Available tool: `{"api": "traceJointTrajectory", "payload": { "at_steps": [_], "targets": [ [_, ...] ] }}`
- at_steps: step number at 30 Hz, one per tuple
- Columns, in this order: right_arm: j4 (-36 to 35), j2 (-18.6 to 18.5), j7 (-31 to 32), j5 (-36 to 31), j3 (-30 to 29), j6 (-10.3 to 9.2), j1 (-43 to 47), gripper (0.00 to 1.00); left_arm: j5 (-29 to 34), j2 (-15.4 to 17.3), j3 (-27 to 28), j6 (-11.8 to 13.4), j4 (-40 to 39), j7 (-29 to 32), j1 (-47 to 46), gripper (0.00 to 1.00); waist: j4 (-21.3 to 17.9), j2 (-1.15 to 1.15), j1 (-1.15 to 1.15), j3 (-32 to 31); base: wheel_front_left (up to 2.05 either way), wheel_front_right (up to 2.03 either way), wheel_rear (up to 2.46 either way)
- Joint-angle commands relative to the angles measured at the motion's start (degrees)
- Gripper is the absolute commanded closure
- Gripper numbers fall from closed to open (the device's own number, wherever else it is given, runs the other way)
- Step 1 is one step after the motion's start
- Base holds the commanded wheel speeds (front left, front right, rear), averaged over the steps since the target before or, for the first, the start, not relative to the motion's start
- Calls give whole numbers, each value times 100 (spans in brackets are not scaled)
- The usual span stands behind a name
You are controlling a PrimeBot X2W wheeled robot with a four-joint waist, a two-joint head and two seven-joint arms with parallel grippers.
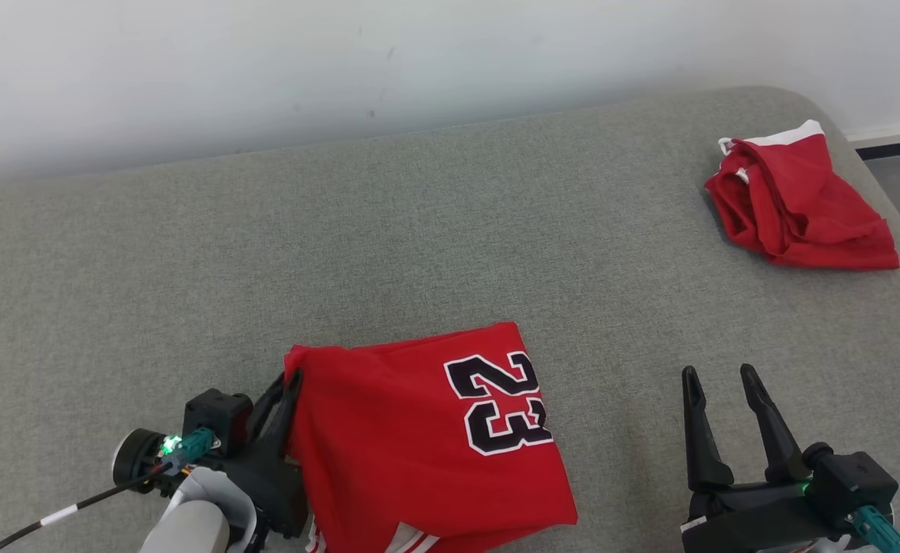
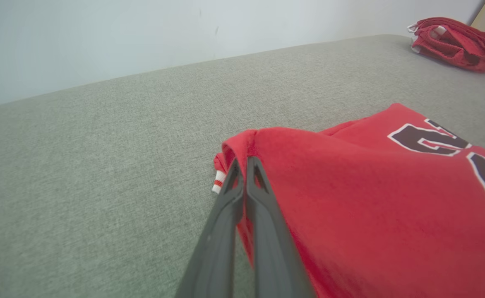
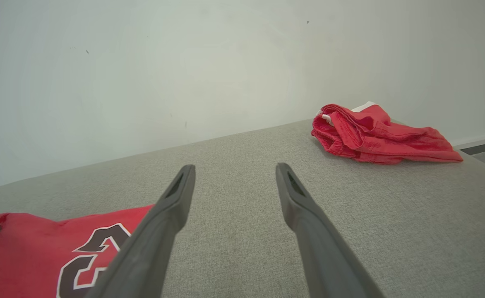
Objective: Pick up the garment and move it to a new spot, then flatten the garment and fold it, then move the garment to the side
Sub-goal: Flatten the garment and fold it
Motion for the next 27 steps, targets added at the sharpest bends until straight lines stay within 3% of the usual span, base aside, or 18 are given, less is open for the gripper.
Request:
{"api": "traceJointTrajectory", "payload": {
  "at_steps": [1,8,20,27],
  "targets": [
    [14,10,-5,24,-14,-17,19,0,49,-7,34,12,-22,-15,-41,0,-1,-1,-1,-2,0,0,0],
    [16,12,-5,1,-95,-17,104,0,192,-81,403,114,-593,-16,351,0,163,-1,-1,-127,0,0,0],
    [4,1,-5,3,-135,-17,300,0,666,-394,1628,439,-2424,-15,1723,0,550,-1,-1,-544,0,0,0],
    [-22,-59,-5,37,-163,-17,427,0,1085,-678,2367,357,-3226,-15,2486,0,759,-1,-1,-700,0,0,0]
  ]
}}
